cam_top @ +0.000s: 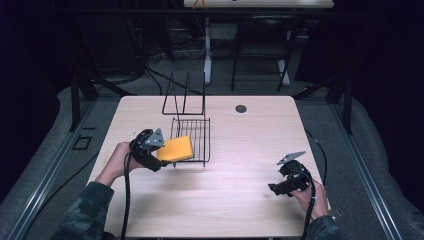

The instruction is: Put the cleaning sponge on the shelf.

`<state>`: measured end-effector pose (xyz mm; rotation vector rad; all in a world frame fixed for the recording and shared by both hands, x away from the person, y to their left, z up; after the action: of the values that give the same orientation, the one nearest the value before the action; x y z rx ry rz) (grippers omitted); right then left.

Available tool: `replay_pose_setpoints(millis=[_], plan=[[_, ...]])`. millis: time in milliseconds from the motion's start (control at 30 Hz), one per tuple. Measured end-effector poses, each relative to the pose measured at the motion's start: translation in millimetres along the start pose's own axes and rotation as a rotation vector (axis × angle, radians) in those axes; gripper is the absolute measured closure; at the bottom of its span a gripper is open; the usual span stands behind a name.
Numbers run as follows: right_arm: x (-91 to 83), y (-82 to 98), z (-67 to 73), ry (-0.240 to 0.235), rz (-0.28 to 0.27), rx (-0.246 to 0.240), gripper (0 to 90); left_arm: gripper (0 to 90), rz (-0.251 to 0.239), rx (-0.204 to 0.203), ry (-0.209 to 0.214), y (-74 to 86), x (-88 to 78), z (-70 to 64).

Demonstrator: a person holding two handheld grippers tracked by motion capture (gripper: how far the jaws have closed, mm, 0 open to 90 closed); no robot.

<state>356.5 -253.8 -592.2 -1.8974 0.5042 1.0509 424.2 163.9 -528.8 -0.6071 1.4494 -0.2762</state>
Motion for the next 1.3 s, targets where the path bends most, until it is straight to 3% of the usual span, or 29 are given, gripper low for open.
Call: replay_pose_setpoints(millis=[267, 467, 767, 967, 1300], plan=[[-0.3, 0.3, -1.1, 0.004, -0.002, -0.005, 13.4, 22.5, 0.002, 0.004, 0.02, -4.9, 5.4, 8.6], [-1.0, -0.2, -0.4, 0.0, -0.005, -0.004, 13.4, 22.6, 0.03, 0.018, 0.016, -5.8, 13.5, 13.1], [-0.2, 0.0, 0.1, -0.001, -0.001, -0.003, 13.5, 22.8, 0.02, 0.02, 0.024, -13.4, 18.7, 22.4], [-0.1, 0.3, 0.4, -0.003, 0.002, -0.001, 13.5, 22.8, 0.039, 0.033, 0.025, -17.5, 25.7, 26.4], [-0.2, 0.5, -0.1, -0.002, -0.002, -0.005, 13.5, 22.8, 0.047, 0.045, 0.064, -25.1, 30.9, 31.0]])
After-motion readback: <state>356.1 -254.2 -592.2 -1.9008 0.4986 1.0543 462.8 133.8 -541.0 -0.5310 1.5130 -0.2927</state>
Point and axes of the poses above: each handheld gripper's, and its own axes: x roughly forward along the jaws, y roughly out of its underside, z roughly to its left, the point moved 6 cm from there along x, roughly forward along the jaws, and after that the axes turned 15 degrees about y, right-handed, at the moved point
